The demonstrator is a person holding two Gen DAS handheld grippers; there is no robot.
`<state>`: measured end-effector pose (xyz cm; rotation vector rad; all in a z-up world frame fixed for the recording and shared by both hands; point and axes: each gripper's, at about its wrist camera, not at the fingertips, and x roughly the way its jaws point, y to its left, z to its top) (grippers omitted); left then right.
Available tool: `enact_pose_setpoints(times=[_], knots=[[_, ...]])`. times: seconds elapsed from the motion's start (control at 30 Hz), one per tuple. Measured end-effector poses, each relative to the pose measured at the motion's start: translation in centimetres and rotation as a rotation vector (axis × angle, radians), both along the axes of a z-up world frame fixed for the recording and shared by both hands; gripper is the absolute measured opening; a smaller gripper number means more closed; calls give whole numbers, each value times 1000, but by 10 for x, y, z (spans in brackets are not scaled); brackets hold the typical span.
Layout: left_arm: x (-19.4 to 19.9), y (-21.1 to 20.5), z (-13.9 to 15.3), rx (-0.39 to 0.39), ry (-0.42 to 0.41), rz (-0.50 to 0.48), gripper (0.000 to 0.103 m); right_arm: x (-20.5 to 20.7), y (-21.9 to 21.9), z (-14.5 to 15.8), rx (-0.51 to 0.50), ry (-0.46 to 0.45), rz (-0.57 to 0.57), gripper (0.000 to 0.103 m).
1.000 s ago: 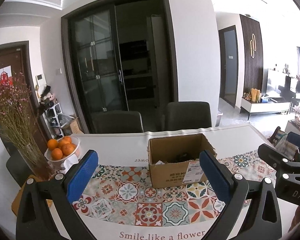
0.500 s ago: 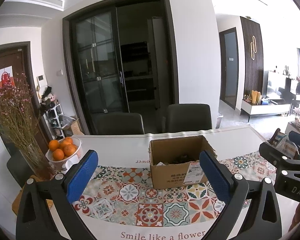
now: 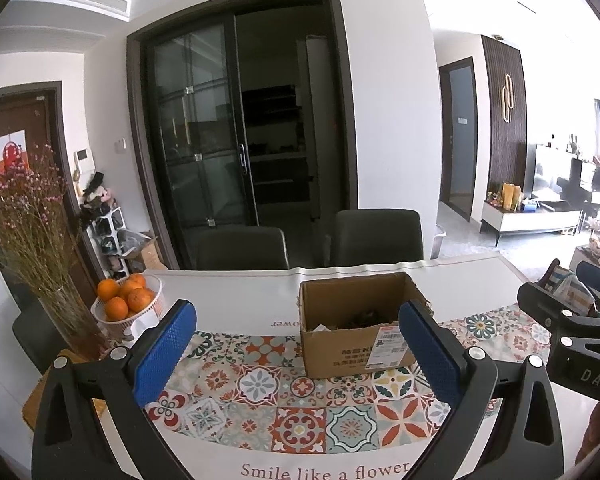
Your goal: Organize rigid objects
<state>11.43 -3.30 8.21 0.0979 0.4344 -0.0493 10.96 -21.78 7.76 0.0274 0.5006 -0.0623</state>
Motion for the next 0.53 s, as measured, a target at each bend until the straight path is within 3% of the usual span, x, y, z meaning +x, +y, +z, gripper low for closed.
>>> enact_pose_setpoints(times=[0.53], knots=[[4, 2, -8, -13, 29, 2, 103, 1, 1, -6, -3, 12, -4, 97]])
